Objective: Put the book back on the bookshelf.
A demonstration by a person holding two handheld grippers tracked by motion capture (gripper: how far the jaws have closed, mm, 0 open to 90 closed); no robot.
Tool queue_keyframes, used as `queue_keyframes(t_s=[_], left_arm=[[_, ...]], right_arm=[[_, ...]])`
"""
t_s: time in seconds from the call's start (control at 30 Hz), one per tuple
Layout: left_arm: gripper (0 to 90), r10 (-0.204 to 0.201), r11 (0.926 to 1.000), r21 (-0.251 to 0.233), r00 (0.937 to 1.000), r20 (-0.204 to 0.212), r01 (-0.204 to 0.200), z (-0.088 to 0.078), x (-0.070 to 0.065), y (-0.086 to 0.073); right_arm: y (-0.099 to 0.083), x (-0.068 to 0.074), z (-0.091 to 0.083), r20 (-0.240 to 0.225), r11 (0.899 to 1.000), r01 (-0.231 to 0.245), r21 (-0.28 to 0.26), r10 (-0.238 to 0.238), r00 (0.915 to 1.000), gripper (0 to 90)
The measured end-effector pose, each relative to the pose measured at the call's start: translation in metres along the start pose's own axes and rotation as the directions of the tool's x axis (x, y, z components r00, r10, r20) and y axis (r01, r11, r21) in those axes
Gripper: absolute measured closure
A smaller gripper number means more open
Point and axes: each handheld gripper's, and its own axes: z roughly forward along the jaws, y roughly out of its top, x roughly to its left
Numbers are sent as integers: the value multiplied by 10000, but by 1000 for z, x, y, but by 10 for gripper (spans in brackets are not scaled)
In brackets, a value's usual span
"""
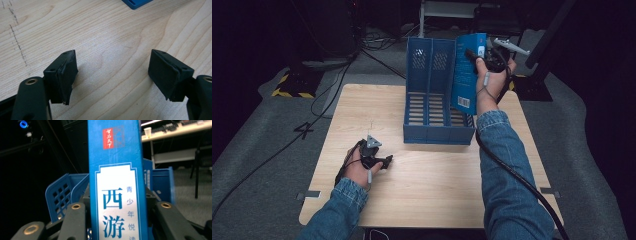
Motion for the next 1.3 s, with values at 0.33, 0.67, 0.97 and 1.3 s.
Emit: queue_keyframes(t_s=[0.33, 0.67, 0.97, 1.3], left_arm=[[238, -27, 10000, -2, 10000, 2, 27, 0, 0, 0], [238, -28, 10000, -21, 10000, 3, 28, 1, 0, 0], [238, -25, 10000, -41, 10000, -16, 25, 1, -1, 0], [239, -33, 10000, -61, 10000, -13, 33, 1, -1, 0]], right_arm=[[-30, 7, 11, 424, 9901, 991, 996, -1037, 9937, 594], [-62, 0, 20, 753, 9758, 1006, 1943, -1170, 9903, 594], [-70, 5, 3, 912, 9569, 1580, 2436, -1847, 9785, 584], [-59, 12, -8, 1026, 8983, 1689, 4057, -2284, 9681, 529]])
